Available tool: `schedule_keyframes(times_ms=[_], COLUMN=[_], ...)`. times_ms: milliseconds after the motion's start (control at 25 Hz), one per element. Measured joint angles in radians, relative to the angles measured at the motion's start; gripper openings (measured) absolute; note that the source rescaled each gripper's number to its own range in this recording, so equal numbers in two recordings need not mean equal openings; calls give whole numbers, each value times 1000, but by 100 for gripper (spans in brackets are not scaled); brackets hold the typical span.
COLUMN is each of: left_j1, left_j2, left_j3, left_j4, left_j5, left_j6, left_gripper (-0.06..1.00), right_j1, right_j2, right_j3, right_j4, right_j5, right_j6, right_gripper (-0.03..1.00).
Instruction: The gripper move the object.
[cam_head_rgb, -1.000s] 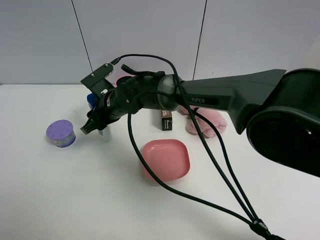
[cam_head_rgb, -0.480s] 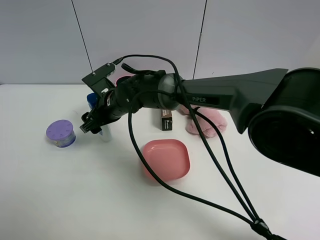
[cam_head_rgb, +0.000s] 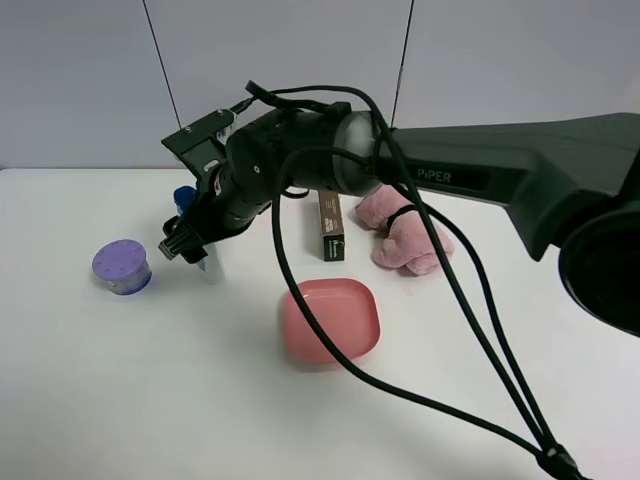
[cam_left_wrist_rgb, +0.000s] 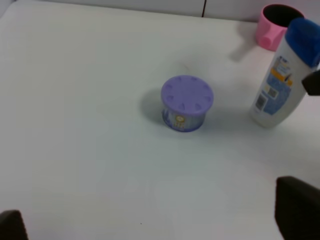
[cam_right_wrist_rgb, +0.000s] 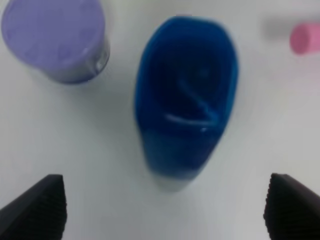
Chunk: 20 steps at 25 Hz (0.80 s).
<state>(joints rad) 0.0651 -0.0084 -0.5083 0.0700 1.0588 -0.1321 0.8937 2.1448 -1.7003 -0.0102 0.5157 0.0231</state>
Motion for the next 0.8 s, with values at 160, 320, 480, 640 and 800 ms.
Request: schedule_keyframes(times_ms=[160, 320, 480, 640, 800], left_j1=[0, 0, 0, 0, 0], left_j2=[0, 0, 0, 0, 0], left_j3=[0, 0, 0, 0, 0], left_j4=[0, 0, 0, 0, 0], left_j5=[0, 0, 0, 0, 0], left_j6=[0, 0, 0, 0, 0], left_gripper=[100, 100, 100, 100, 100], right_j1=[58, 118, 138, 138, 138], right_j2=[-50, -117, -211, -343, -499], right_j3=[0, 0, 0, 0, 0], right_j4=[-62, -164, -314, -527, -702], right_j5=[14, 28, 109, 276, 440], right_j6=[20, 110, 207, 277, 337], right_gripper=[83, 83, 83, 83, 83])
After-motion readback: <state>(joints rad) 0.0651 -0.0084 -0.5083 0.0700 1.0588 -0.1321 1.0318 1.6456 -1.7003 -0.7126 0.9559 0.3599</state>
